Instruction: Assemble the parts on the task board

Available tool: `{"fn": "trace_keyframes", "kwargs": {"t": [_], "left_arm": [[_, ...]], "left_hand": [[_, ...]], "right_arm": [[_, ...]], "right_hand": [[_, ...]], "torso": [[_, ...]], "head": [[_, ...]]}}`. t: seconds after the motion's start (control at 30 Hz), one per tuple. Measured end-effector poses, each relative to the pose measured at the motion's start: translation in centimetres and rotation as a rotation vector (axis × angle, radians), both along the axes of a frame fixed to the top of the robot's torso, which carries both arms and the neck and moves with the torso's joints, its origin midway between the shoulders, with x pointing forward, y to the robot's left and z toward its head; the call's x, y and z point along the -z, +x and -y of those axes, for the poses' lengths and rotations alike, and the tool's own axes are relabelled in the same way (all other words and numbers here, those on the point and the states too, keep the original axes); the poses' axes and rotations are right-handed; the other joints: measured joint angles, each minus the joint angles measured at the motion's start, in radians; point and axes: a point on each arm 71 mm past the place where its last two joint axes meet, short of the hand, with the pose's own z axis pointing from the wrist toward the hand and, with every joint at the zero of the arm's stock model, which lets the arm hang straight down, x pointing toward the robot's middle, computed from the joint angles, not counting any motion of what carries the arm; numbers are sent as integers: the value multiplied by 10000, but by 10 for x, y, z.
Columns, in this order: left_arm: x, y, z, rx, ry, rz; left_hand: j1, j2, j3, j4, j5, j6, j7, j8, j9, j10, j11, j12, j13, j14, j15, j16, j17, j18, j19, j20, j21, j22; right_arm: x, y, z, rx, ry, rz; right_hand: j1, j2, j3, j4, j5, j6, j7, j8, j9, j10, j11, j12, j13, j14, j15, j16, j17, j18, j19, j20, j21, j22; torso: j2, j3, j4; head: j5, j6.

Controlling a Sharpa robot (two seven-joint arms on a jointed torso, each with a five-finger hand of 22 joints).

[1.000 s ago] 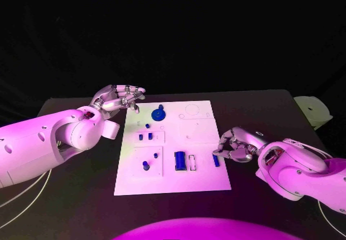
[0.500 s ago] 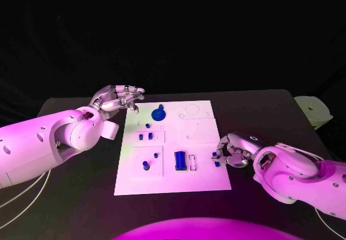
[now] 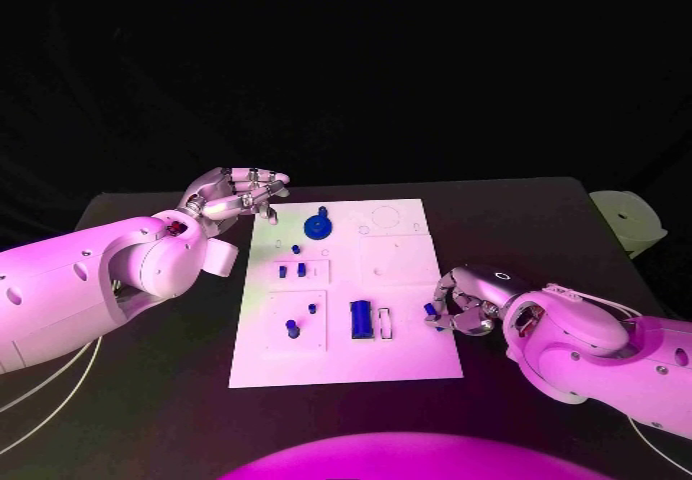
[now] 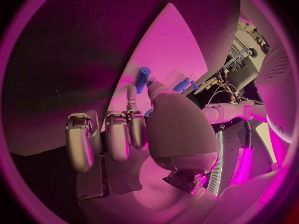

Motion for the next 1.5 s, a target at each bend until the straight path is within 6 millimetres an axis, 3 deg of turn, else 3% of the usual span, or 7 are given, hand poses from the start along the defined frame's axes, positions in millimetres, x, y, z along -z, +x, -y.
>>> {"fn": "trace_keyframes", "kwargs": {"t": [0.33,0.47,0.73,0.87,1.27,1.33,1.5], "left_arm": [[0,0,-1,-1,6,-13],[0,0,-1,-2,9,-18],[0,0,-1,3,10,-26],[0,0,0,12,7,-28],[0,0,1,41,-2,-33],[0,0,1,46,-3,-34],[0,0,2,63,-10,-35]], "left_hand": [[0,0,0,0,0,0,0,0,0,0,0,0,0,0,0,0,1,0,0,0,0,0],[0,0,0,0,0,0,0,0,0,0,0,0,-1,0,0,0,1,-1,0,0,0,0],[1,0,-1,1,0,0,0,0,-8,-36,37,0,-1,0,0,0,1,0,0,0,0,1],[1,1,-1,1,0,0,0,0,-8,-36,36,0,-1,0,0,0,2,0,0,0,0,1],[1,1,-1,1,0,0,0,35,-7,-36,36,0,7,0,0,0,-8,-1,0,0,-40,2],[1,1,-1,1,0,0,0,35,-7,-36,36,0,7,0,0,0,-8,-1,0,0,-39,2],[1,1,-1,1,0,0,0,35,-7,-36,36,0,7,0,0,0,-7,-1,0,0,-40,2]], "right_arm": [[0,0,-4,-318,-390,99],[-1,0,-6,-432,-505,142],[-2,-3,-13,-646,-460,197],[-2,-6,-15,-583,-309,208],[-15,-7,-38,-461,902,324],[-16,-7,-42,-412,1126,255],[-15,-6,-50,-253,1572,-29]], "right_hand": [[754,-45,230,-279,256,128,-19,-123,-60,0,0,0,-1,0,0,0,-1,0,0,0,0,-1],[999,-151,461,-385,993,298,-87,-187,-96,0,0,0,-1,0,0,0,-1,0,0,0,0,-2],[1435,15,2015,-591,1801,383,-171,-374,-154,2,-110,0,-2,39,-40,0,-2,0,38,-39,0,-2],[1257,164,2242,-470,2118,357,-148,-365,57,2,-110,64,-3,39,-39,0,-2,0,38,-39,0,-3],[239,14,2994,-439,2181,325,-120,-365,51,2,-110,118,-4,39,-39,0,-2,0,38,-39,0,5],[103,-28,3431,-857,2065,325,-120,-365,51,1,-110,118,-4,39,-39,0,-3,1,38,-39,0,5],[-352,-83,3552,-894,2105,326,-120,-364,52,1,-110,118,-5,39,-39,0,-3,0,38,-39,0,4]], "torso": [[-9,-3,-2],[-9,-3,-1],[-9,-4,4],[-9,-4,5],[-5,-3,10],[-3,-3,6],[1,-4,1]], "head": [[-7,-6],[-7,0],[9,-5],[18,-4],[20,24],[23,25],[25,8]]}}
